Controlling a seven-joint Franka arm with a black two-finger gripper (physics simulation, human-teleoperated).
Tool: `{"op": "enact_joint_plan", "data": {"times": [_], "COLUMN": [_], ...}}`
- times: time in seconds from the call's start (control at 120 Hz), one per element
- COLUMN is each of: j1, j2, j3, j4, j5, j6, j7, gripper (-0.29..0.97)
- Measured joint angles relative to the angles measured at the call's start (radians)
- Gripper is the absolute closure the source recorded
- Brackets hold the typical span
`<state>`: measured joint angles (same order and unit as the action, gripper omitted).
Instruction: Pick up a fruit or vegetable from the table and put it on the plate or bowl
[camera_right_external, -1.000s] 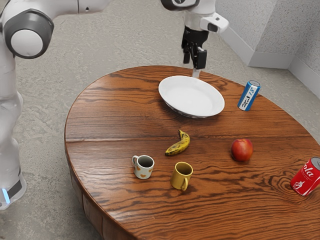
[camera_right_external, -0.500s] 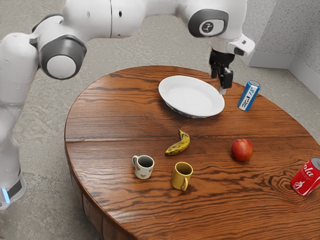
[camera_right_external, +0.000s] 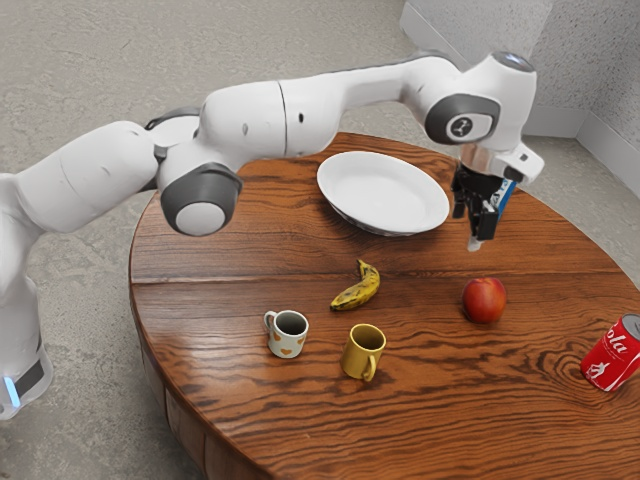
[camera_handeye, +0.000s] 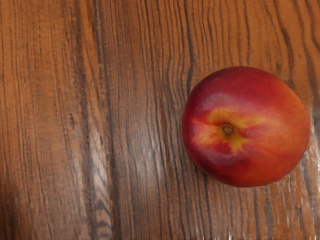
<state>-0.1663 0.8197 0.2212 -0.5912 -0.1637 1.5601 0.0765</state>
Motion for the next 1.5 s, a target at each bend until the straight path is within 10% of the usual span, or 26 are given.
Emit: {"op": "enact_joint_plan", "data": {"times": [0.55, 1.5], "j1": [-0.010, 0.000], "j2": [0.183, 0.319], "j3": [-0.049, -0.062], "j4": [0.230, 0.230], "j5": [-0.003, -0.019], "j6": [0.061, 0.135], "j7": [0.006, 0.009], "gripper": [0.00, 0.03]}}
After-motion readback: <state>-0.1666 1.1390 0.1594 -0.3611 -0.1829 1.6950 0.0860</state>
